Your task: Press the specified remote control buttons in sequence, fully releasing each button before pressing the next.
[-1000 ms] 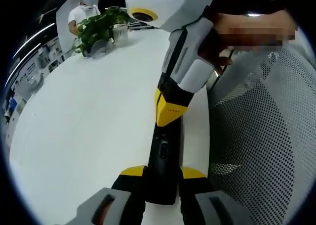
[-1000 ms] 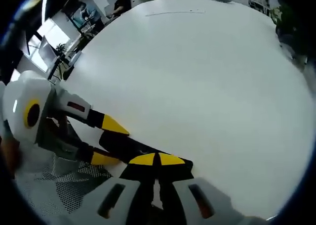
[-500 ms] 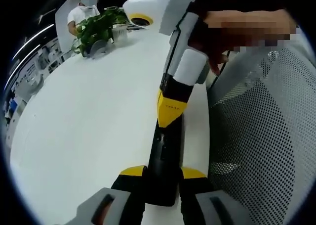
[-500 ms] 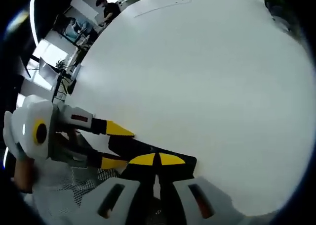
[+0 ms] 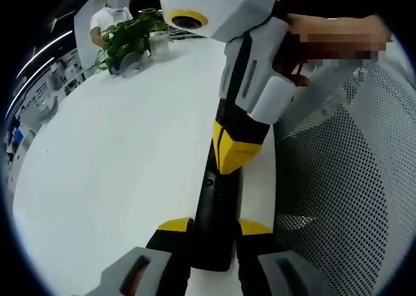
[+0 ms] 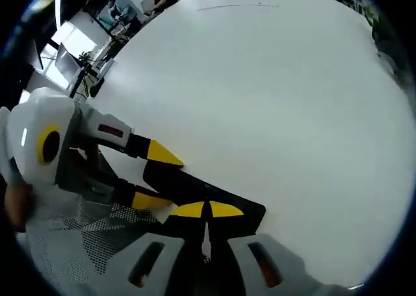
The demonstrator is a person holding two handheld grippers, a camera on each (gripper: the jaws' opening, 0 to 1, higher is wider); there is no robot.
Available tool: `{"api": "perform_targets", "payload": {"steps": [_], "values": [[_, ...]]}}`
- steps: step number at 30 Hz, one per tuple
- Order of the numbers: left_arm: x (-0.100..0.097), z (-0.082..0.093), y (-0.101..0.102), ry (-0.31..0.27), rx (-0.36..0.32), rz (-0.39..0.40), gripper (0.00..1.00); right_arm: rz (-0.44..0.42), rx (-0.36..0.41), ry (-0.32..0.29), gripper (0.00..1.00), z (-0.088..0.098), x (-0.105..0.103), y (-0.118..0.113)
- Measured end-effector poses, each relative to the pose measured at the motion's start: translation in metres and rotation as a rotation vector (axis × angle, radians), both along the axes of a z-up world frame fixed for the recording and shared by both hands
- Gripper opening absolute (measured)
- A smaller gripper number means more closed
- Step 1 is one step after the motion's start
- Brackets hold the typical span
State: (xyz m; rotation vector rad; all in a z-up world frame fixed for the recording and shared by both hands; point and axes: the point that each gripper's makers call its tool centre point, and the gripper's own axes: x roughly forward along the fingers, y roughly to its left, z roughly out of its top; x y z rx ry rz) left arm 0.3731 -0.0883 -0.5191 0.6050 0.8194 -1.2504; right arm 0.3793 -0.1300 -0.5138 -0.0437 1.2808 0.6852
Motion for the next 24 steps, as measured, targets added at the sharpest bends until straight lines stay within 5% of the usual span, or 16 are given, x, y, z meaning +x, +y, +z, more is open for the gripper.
{"api": "perform_targets", "payload": {"steps": [10, 12, 24], "values": [[0.0005, -0.0006, -0.0002, 0.007, -0.003, 0.01, 0.26, 0.038, -0.032, -0.049, 0.0, 0.0, -0.0031, 0.0014], [0.0006, 0.0003, -0.0021, 0.042, -0.027, 0.067, 0.26, 0.054, -0.052, -0.06, 0.0, 0.0003, -0.0023, 0.002], [-0.0013, -0.0001, -0.0011, -0.018, 0.009, -0.013, 0.26, 0.039, -0.028, -0.049, 0.0, 0.0013, -0.0015, -0.0001]]}}
